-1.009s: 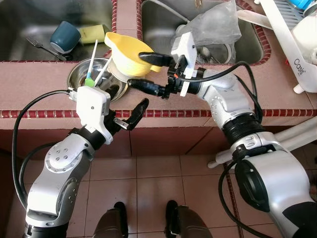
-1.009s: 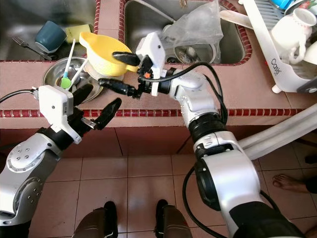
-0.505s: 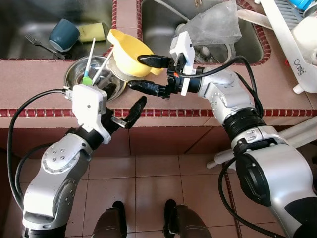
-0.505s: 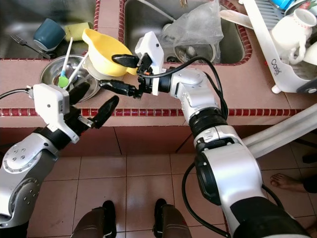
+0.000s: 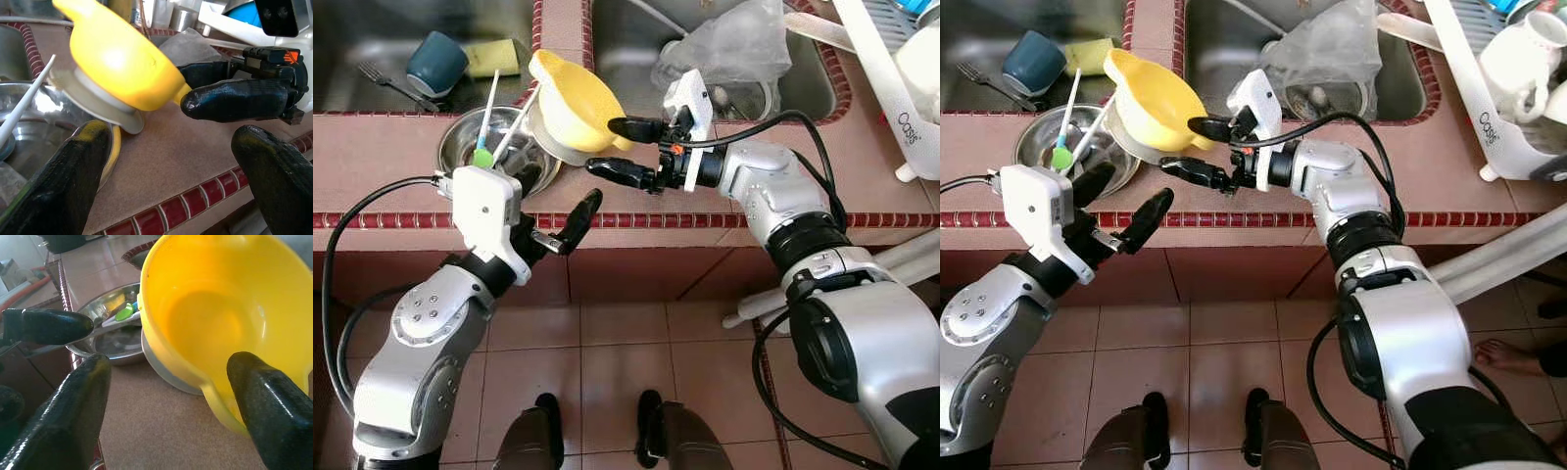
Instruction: Kitchen organization
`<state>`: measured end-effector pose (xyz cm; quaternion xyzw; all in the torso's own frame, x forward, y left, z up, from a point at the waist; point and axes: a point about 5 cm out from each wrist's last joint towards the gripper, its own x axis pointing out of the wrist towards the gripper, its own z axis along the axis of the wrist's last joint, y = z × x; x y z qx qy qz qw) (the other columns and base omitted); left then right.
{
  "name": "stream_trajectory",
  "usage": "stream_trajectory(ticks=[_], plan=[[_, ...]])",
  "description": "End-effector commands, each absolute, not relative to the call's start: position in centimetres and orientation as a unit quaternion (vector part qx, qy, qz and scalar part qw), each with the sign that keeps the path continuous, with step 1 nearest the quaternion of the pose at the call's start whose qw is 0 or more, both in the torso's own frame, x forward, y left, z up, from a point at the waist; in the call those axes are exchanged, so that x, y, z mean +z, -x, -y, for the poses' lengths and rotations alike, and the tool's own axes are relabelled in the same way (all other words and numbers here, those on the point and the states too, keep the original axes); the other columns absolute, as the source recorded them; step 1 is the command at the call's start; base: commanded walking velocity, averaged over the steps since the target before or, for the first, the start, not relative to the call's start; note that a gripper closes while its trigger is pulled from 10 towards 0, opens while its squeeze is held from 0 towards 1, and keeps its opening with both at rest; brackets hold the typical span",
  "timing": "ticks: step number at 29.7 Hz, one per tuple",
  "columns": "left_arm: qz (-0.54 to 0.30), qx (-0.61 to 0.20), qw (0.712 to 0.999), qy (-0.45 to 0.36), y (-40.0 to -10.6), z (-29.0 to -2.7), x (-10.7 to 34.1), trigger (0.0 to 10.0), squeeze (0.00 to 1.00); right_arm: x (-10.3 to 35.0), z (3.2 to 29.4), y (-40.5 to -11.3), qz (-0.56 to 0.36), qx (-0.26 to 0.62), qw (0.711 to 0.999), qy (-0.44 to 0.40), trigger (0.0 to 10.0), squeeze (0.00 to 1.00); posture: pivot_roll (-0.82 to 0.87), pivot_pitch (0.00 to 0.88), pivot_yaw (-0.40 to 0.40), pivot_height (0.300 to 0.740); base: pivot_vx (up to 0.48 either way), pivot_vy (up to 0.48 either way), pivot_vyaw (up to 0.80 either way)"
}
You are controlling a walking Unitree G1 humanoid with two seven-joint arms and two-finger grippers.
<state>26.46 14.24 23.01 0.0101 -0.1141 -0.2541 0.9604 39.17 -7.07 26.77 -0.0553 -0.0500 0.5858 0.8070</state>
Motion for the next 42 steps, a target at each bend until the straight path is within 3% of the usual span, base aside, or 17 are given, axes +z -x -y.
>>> stream_trajectory(ticks=[1, 21, 42], plan=[[0.115, -0.257, 0.960, -0.010, -25.9, -14.2, 23.1, 10.0, 0.00, 26.8, 7.6, -39.2, 0.043, 0.586, 0.807, 0.054, 0.0, 0.00, 0.08, 0.386, -0.104, 0.740, 0.000, 0.000, 0.00], [0.110, -0.252, 0.961, -0.005, -25.6, -14.6, 23.4, 10.0, 0.00, 25.7, 8.9, -39.3, -0.005, 0.581, 0.812, 0.063, 0.0, 0.00, 0.08, 0.413, -0.104, 0.740, 0.000, 0.000, 0.00], [0.110, -0.248, 0.963, -0.005, -25.5, -14.8, 23.6, 10.0, 0.00, 26.4, 9.1, -39.4, 0.004, 0.580, 0.812, 0.062, 0.0, 0.00, 0.09, 0.411, -0.104, 0.740, 0.000, 0.000, 0.00]])
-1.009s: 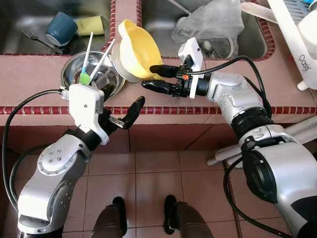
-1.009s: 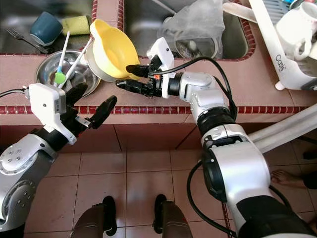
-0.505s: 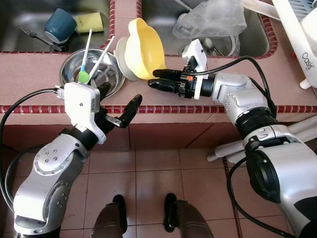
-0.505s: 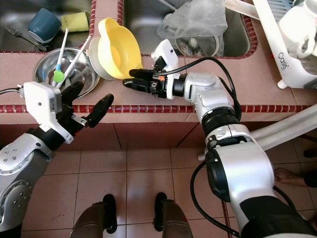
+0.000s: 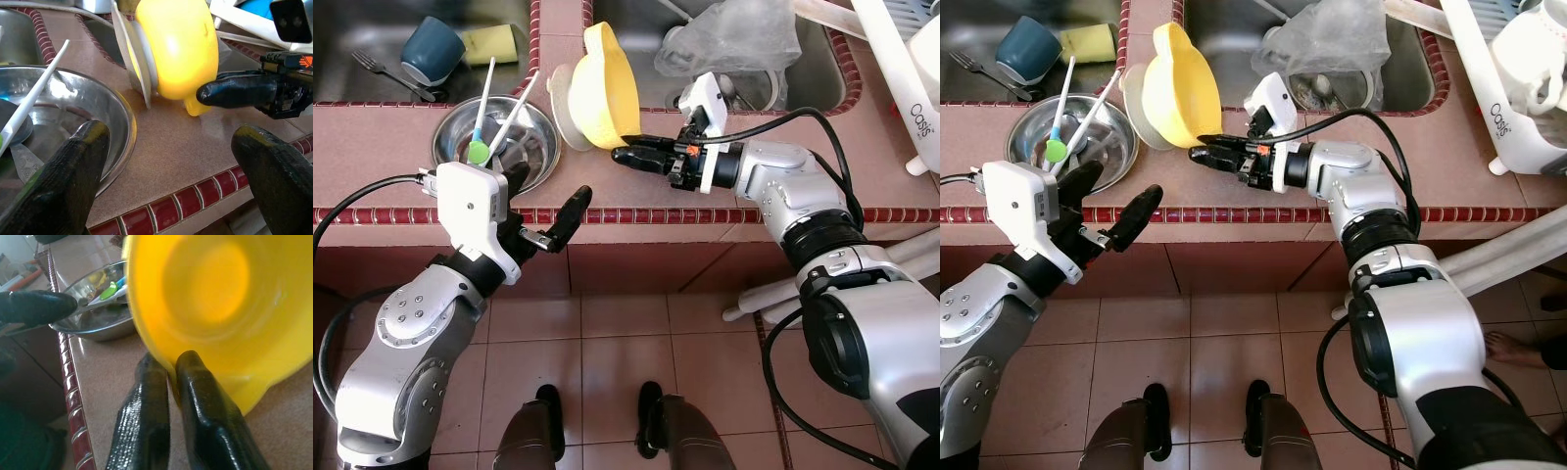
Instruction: Kitchen organization
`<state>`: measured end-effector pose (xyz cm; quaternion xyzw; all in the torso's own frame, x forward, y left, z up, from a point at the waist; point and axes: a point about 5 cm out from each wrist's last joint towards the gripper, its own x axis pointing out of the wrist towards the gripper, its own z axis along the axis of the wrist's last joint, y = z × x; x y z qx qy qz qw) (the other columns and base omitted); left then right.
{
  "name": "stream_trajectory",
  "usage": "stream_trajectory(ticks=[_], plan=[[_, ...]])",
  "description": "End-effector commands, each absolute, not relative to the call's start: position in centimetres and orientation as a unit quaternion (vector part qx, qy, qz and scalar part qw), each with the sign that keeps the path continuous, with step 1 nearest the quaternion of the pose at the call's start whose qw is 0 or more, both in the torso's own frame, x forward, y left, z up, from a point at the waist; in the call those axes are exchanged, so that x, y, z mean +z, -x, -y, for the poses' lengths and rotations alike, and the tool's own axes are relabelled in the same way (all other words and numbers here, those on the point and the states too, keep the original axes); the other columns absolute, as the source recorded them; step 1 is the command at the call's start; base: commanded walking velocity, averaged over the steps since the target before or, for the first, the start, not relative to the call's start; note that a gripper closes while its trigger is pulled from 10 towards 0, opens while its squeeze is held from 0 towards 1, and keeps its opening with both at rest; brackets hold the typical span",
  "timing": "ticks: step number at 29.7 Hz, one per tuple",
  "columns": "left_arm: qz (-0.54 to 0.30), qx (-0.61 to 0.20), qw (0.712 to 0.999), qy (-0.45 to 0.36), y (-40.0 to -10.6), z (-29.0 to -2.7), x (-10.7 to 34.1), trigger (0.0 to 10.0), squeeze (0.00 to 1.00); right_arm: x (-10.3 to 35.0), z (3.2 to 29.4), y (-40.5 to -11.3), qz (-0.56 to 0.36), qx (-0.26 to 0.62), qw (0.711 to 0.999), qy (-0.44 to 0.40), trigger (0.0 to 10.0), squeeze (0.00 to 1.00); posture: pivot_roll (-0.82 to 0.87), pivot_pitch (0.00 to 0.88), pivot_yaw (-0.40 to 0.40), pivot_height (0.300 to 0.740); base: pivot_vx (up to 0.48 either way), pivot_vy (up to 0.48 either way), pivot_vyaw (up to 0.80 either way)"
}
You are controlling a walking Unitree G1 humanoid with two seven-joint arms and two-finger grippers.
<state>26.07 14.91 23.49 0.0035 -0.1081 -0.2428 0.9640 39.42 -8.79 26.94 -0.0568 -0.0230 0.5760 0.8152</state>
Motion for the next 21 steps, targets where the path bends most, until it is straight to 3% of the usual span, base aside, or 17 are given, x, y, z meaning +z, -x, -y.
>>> stream_trajectory(ticks=[1, 12, 21], plan=[[0.110, -0.247, 0.963, -0.005, -25.5, -14.8, 23.6, 10.0, 0.00, 26.4, 9.1, -39.4, 0.004, 0.580, 0.812, 0.062, 0.0, 0.00, 0.09, 0.411, -0.104, 0.740, 0.000, 0.000, 0.00], [0.110, -0.245, 0.963, -0.004, -25.6, -14.9, 23.6, 10.0, 0.00, 26.5, 9.1, -39.4, 0.013, 0.577, 0.814, 0.064, 0.0, 0.00, 0.09, 0.403, -0.103, 0.740, 0.000, 0.000, 0.00], [0.119, -0.243, 0.963, 0.003, -26.3, -14.9, 23.9, 10.0, 0.00, 29.6, 10.1, -39.6, 0.093, 0.557, 0.825, 0.032, 0.0, 0.00, 0.09, 0.366, -0.093, 0.740, 0.000, 0.000, 0.00]])
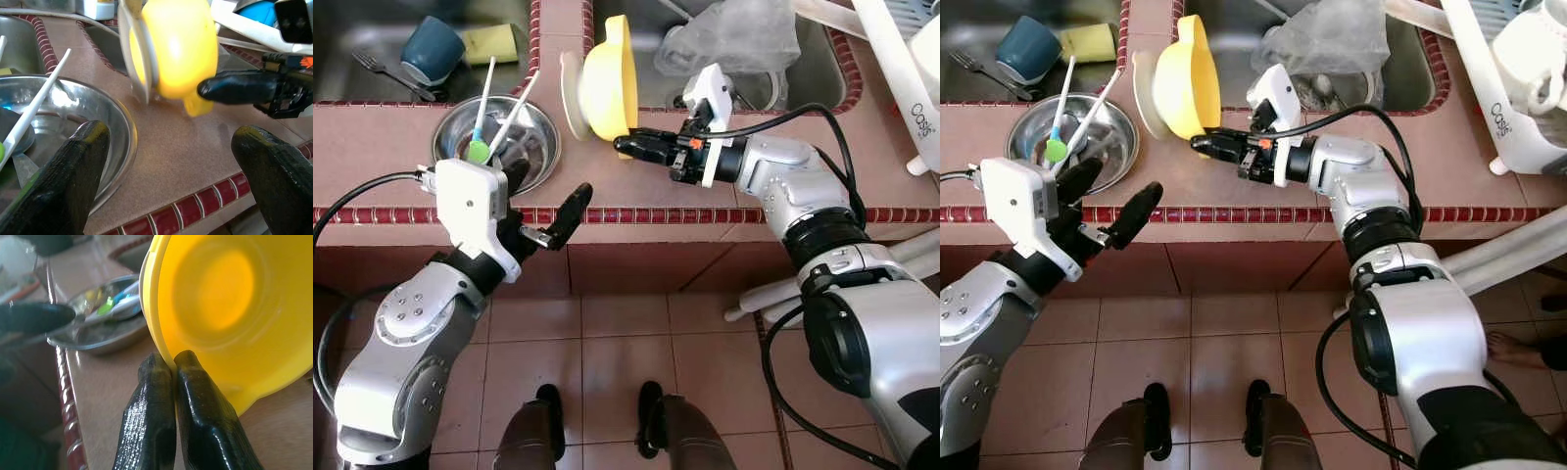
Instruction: Kitchen organization
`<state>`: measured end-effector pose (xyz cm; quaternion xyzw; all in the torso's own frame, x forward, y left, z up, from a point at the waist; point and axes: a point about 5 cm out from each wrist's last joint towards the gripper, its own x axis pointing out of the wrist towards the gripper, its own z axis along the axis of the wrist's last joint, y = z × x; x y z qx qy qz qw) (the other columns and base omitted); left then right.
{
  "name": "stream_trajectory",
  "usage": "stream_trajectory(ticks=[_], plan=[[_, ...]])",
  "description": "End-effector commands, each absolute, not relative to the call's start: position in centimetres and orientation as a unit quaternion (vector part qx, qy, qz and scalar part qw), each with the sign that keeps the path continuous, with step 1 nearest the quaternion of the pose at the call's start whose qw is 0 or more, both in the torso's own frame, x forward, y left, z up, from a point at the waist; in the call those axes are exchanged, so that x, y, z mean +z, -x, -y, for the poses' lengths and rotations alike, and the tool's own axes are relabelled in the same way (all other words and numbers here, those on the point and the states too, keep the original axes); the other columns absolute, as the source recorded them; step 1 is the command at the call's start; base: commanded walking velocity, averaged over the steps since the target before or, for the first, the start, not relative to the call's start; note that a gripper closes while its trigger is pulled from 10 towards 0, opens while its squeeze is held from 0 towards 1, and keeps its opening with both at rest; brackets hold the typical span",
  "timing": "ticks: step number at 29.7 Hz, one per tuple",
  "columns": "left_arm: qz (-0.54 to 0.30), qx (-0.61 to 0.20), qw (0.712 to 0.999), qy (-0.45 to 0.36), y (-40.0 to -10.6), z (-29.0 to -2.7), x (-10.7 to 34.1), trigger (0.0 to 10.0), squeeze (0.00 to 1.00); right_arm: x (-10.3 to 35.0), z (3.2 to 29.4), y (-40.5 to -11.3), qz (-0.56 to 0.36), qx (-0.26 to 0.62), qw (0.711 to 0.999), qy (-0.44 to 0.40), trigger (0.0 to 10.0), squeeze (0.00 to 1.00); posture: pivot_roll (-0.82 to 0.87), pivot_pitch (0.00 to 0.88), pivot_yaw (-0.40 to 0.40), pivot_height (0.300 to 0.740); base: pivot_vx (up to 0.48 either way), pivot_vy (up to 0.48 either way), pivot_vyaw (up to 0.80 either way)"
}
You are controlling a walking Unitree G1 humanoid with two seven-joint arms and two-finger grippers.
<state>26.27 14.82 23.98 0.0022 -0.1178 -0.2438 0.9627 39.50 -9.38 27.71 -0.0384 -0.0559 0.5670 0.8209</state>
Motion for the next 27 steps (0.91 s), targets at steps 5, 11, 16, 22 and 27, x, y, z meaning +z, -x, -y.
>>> stream_trajectory(ticks=[5, 11, 16, 22, 27], plan=[[0.129, -0.243, 0.961, 0.004, -27.0, -15.0, 24.3, 10.0, 0.00, 32.0, 11.1, -39.6, 0.149, 0.533, 0.833, 0.006, 0.0, 0.00, 0.09, 0.326, -0.084, 0.740, 0.000, 0.000, 0.00], [0.140, -0.231, 0.963, 0.000, -28.3, -15.0, 24.6, 10.0, 0.00, 33.1, 11.7, -39.4, 0.211, 0.491, 0.845, -0.009, 4.0, 0.00, 0.09, 0.265, -0.075, 0.740, 0.000, 0.000, 0.00], [0.152, -0.197, 0.968, 0.004, -29.6, -15.5, 25.1, 10.0, 0.00, 32.8, 11.9, -39.2, 0.254, 0.430, 0.865, -0.039, 10.0, 0.00, 0.09, 0.196, -0.070, 0.740, 0.000, 0.000, 0.00], [0.156, -0.175, 0.972, 0.015, -30.6, -15.7, 25.0, 10.0, 0.00, 31.5, 11.6, -38.6, 0.271, 0.383, 0.881, -0.053, 10.0, 0.00, 0.08, 0.150, -0.060, 0.740, 0.000, 0.000, 0.00], [0.151, -0.138, 0.979, 0.011, -31.3, -15.5, 24.1, 10.0, 0.00, 29.9, 12.4, -37.7, 0.299, 0.274, 0.912, -0.070, 10.0, 0.00, 0.08, 0.119, -0.044, 0.740, 0.000, 0.000, 0.00]])
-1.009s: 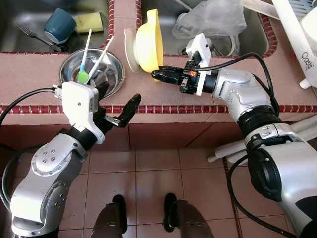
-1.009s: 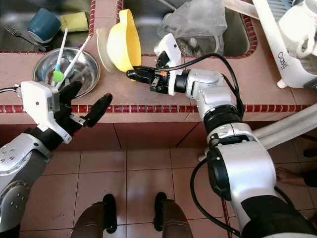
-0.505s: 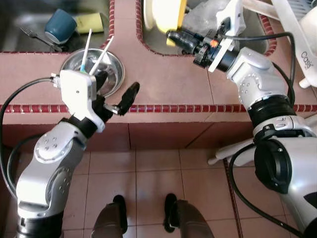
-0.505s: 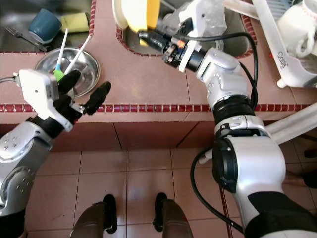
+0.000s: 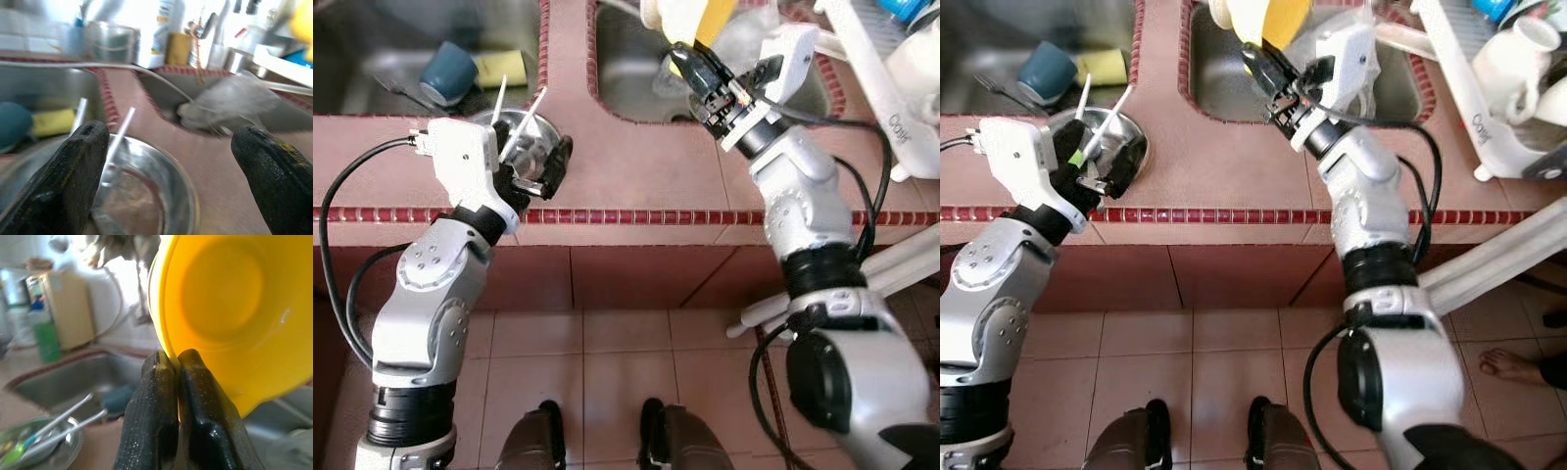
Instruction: Kitchen organization
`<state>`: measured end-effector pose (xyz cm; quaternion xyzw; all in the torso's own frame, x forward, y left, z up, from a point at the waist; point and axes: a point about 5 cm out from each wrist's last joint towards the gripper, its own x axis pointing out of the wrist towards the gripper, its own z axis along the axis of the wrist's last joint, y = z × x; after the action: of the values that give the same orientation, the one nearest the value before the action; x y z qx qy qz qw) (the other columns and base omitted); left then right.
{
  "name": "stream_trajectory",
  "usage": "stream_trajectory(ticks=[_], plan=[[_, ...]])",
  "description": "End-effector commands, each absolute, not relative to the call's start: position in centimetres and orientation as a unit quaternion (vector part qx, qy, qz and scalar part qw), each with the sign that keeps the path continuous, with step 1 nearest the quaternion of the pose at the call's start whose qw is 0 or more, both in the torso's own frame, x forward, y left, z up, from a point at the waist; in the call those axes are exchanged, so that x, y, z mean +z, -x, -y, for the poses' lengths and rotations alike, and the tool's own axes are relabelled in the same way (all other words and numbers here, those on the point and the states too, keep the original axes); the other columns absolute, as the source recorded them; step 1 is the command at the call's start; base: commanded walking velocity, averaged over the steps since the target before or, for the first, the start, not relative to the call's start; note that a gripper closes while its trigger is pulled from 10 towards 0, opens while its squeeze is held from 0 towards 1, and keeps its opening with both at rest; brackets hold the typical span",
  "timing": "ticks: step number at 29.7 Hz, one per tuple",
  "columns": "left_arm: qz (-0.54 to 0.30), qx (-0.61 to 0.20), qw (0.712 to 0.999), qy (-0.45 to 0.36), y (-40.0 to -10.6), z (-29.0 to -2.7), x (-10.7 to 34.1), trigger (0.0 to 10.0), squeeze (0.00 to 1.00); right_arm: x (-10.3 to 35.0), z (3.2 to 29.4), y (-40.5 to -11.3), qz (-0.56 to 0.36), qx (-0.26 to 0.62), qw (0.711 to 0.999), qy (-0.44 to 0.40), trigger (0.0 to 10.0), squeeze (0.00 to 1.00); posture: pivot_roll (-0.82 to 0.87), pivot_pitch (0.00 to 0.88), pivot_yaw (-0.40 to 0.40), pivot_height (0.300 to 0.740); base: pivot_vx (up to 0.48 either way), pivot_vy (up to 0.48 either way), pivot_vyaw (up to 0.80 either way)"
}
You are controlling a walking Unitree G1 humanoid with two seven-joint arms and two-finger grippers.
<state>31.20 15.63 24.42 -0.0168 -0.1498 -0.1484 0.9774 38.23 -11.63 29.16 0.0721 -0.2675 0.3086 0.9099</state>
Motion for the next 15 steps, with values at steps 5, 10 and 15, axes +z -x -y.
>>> stream_trajectory(ticks=[5, 10, 15], plan=[[0.153, -0.113, 0.982, 0.002, -31.6, -14.9, 23.0, 10.0, 0.00, 27.6, 13.2, -36.8, 0.302, 0.201, 0.931, -0.042, 10.0, 0.00, 0.07, 0.100, -0.037, 0.740, 0.000, 0.000, 0.00], [0.143, -0.102, 0.984, 0.029, -31.8, -14.9, 21.8, 10.0, 0.00, 25.2, 13.4, -35.4, 0.287, 0.146, 0.946, -0.027, 10.0, 0.00, 0.05, 0.082, -0.036, 0.740, 0.000, 0.000, 0.00], [0.135, -0.073, 0.988, 0.026, -31.8, -15.6, 20.2, 10.0, 0.00, 22.4, 12.5, -34.2, 0.250, 0.127, 0.960, -0.018, 10.0, 0.00, 0.04, 0.039, -0.030, 0.740, 0.000, 0.000, 0.00]])
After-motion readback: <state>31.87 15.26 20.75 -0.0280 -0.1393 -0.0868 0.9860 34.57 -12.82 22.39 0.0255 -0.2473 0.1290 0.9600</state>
